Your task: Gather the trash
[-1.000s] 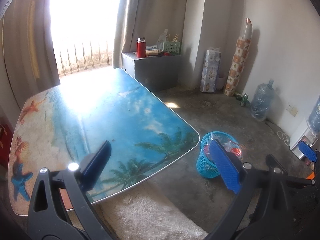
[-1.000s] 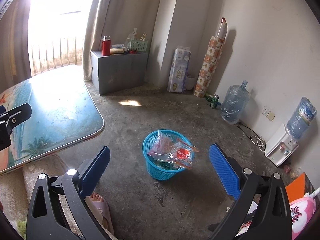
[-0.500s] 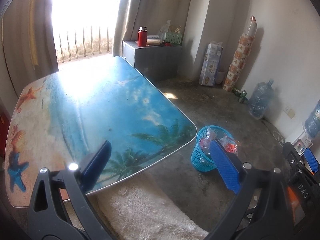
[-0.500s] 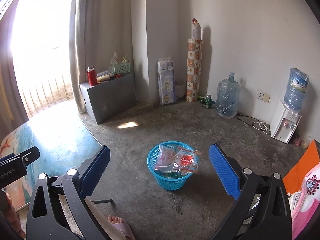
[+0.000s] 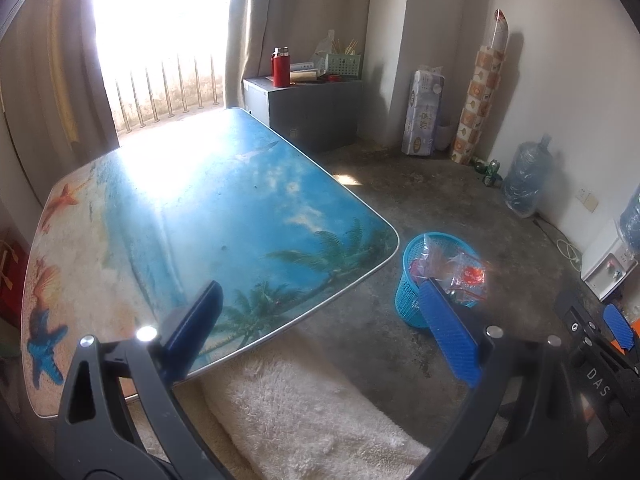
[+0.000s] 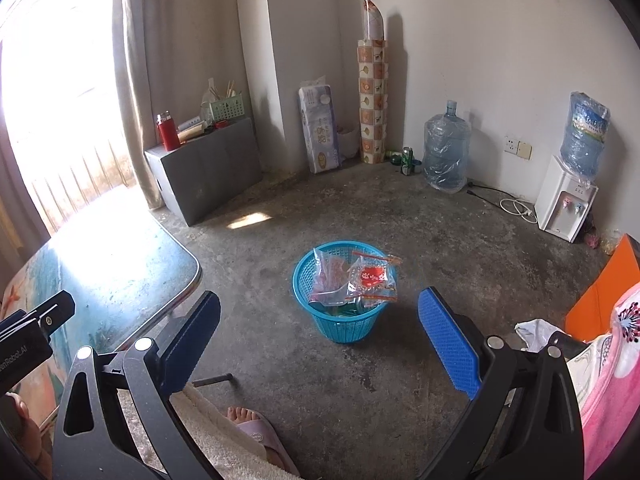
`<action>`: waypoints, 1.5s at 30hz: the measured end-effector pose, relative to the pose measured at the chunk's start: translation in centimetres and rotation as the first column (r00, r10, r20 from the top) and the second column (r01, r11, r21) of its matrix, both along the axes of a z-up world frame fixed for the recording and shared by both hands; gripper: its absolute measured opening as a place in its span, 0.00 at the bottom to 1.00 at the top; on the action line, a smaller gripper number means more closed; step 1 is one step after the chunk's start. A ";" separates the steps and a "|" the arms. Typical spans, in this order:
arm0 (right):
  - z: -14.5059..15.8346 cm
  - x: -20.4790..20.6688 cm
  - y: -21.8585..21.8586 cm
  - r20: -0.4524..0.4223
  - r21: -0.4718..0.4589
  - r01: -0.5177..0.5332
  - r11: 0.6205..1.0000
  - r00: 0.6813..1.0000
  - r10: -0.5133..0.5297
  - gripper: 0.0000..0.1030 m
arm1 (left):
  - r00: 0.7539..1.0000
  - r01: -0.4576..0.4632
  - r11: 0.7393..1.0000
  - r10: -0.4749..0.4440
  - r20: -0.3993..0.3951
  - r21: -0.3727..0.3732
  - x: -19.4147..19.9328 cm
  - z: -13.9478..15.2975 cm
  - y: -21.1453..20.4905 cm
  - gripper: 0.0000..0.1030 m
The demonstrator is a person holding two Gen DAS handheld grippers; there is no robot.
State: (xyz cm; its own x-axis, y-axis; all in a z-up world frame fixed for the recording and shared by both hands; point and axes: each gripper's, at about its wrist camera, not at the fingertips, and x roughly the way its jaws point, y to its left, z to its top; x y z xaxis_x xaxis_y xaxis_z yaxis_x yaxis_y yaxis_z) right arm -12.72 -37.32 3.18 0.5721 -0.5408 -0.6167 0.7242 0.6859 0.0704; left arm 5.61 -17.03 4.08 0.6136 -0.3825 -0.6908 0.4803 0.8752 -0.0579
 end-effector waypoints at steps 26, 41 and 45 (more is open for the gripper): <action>-2.7 0.3 -0.3 -0.108 0.073 0.059 0.996 0.993 -0.051 0.94 | 0.997 0.041 0.994 -0.034 -0.065 0.098 0.2 -2.6 -1.1 0.92; -2.9 0.4 -0.7 -0.127 0.084 0.075 0.994 0.990 -0.064 0.94 | 0.996 0.074 0.993 -0.068 -0.061 0.092 -0.4 -2.2 -1.5 0.92; -2.9 0.4 -0.7 -0.128 0.085 0.071 0.994 0.990 -0.059 0.94 | 0.996 0.069 0.993 -0.063 -0.064 0.093 -0.4 -2.2 -1.5 0.92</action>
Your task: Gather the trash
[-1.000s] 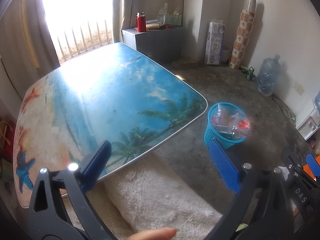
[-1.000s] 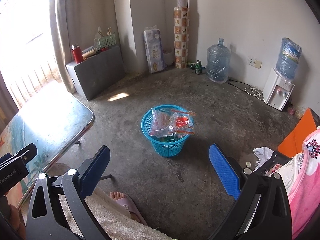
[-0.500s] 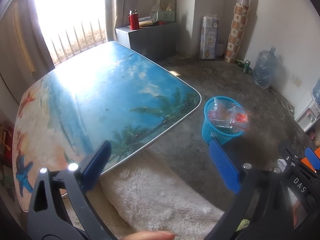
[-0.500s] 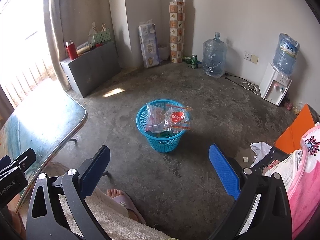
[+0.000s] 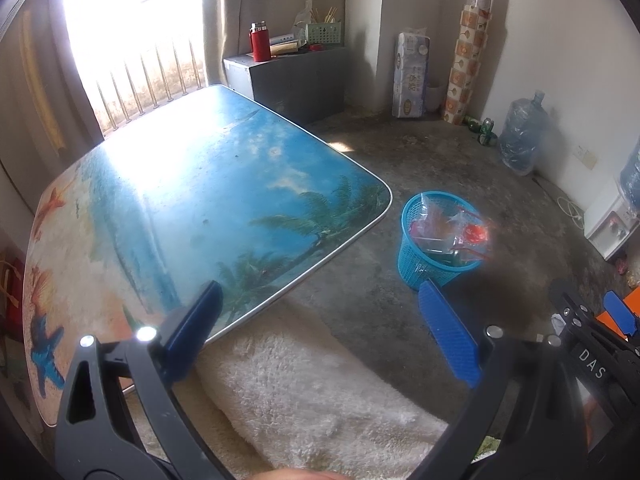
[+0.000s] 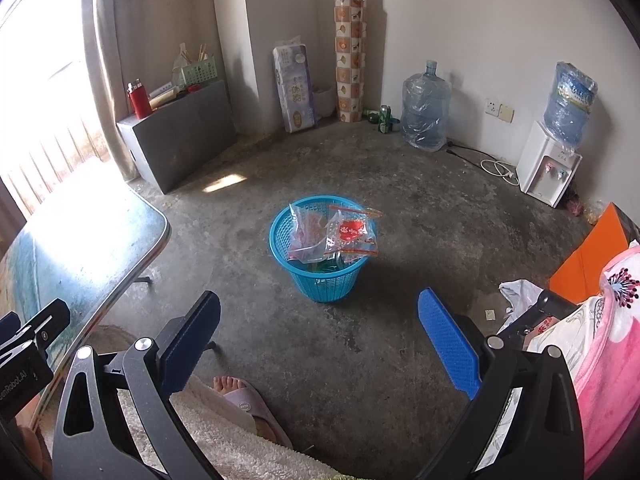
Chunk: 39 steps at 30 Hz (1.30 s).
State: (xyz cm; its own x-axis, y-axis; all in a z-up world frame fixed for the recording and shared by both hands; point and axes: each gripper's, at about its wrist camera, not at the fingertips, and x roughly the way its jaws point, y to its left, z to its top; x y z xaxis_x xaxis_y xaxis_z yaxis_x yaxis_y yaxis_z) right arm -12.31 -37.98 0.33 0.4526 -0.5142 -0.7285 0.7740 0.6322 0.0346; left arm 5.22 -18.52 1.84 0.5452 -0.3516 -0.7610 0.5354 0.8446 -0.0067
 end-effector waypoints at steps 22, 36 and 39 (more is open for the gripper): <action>-0.2 -0.1 -0.2 -0.010 0.005 -0.004 1.000 1.000 0.004 0.94 | 0.999 -0.028 1.000 0.028 -0.015 -0.004 0.7 0.0 0.7 0.92; -0.2 -0.1 -0.3 -0.010 0.007 -0.006 1.000 1.000 0.006 0.94 | 0.999 -0.033 0.999 0.033 -0.016 -0.004 0.7 0.0 0.7 0.92; -0.2 -0.1 -0.2 -0.011 0.007 -0.006 1.000 1.000 0.006 0.94 | 0.999 -0.032 0.999 0.032 -0.016 -0.003 0.7 -0.1 0.7 0.92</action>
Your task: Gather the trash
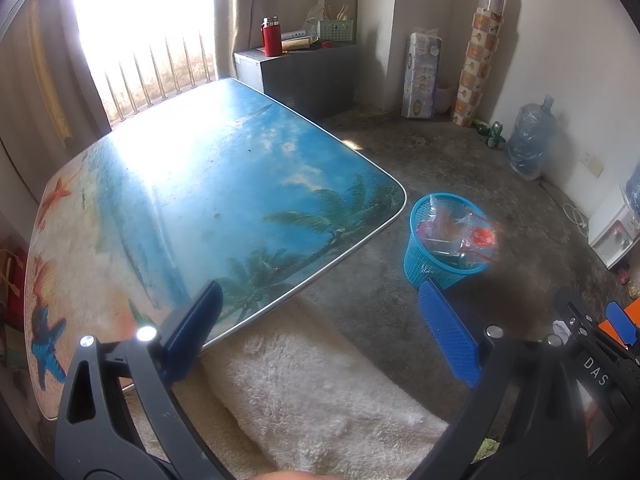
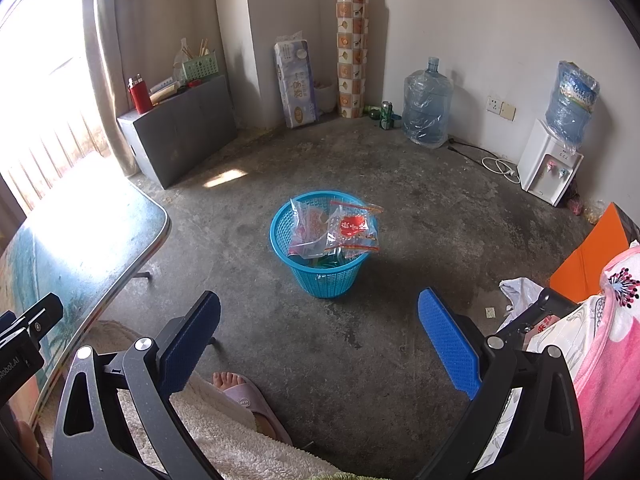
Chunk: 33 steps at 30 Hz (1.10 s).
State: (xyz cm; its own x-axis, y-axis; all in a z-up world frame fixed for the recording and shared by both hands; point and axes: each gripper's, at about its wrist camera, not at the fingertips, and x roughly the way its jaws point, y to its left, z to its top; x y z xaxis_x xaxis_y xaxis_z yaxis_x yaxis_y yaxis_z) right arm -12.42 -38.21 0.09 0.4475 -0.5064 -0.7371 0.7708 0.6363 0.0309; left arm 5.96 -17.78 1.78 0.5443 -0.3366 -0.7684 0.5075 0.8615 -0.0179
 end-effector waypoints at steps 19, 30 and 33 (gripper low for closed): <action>-0.1 0.0 -0.1 0.000 0.002 0.000 1.000 1.000 0.000 0.94 | 1.000 -0.001 1.000 0.001 0.000 0.002 0.0 0.0 0.0 0.92; -0.5 -0.1 0.1 -0.002 0.008 -0.002 1.000 1.000 0.002 0.94 | 1.000 0.000 1.000 0.000 0.001 0.003 0.0 0.0 0.0 0.92; -0.8 -0.3 0.4 -0.001 0.010 0.002 1.000 1.000 -0.001 0.94 | 1.000 0.000 1.000 0.000 0.000 0.003 0.0 0.0 0.0 0.92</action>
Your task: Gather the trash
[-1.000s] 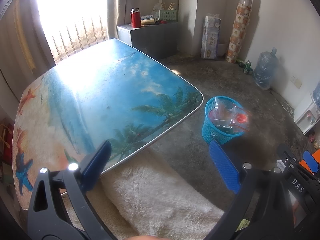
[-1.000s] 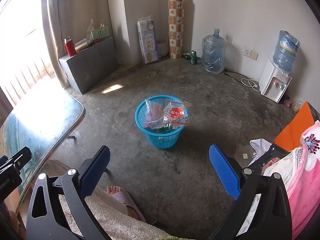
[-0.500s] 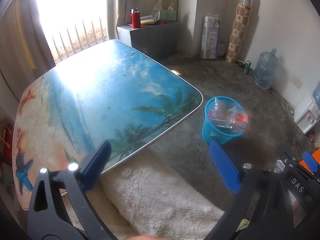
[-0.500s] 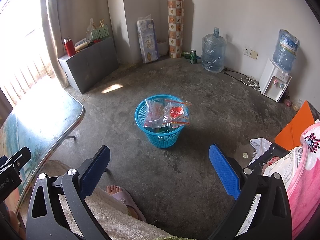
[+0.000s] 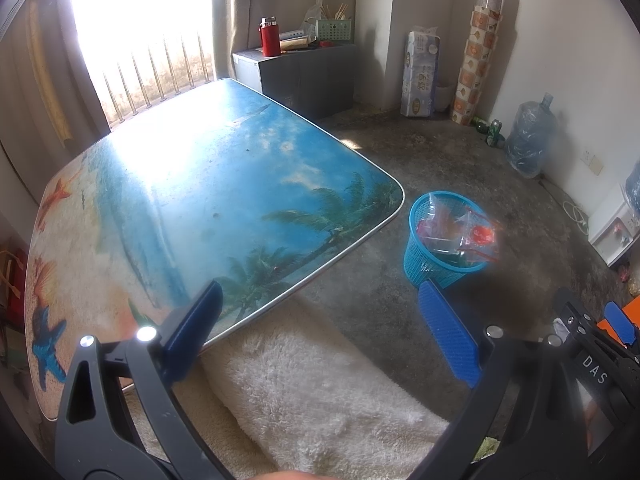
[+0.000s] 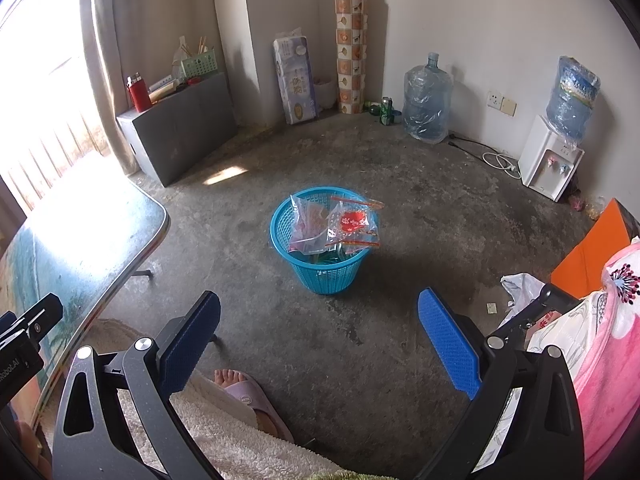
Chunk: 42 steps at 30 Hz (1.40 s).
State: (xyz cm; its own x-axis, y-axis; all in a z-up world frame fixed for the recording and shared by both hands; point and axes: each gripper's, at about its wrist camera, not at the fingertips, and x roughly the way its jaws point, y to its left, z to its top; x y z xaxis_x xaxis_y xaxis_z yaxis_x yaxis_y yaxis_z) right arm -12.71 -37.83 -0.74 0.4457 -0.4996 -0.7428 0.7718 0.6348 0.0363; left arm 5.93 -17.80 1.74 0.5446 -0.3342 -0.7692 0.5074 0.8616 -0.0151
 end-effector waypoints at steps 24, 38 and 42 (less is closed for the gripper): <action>0.1 0.0 -0.2 0.000 0.002 -0.002 1.000 1.000 0.002 0.94 | 1.000 0.001 1.000 -0.001 0.002 0.000 0.0 0.1 -0.1 0.92; 0.3 0.5 -0.4 -0.002 0.009 -0.003 1.000 1.000 0.003 0.94 | 1.000 0.001 1.000 -0.001 0.002 0.000 -0.1 0.1 -0.1 0.92; 0.3 0.5 -0.4 -0.001 0.010 -0.003 1.000 1.000 0.003 0.94 | 1.000 0.001 1.000 -0.001 0.002 0.001 0.0 0.1 -0.1 0.92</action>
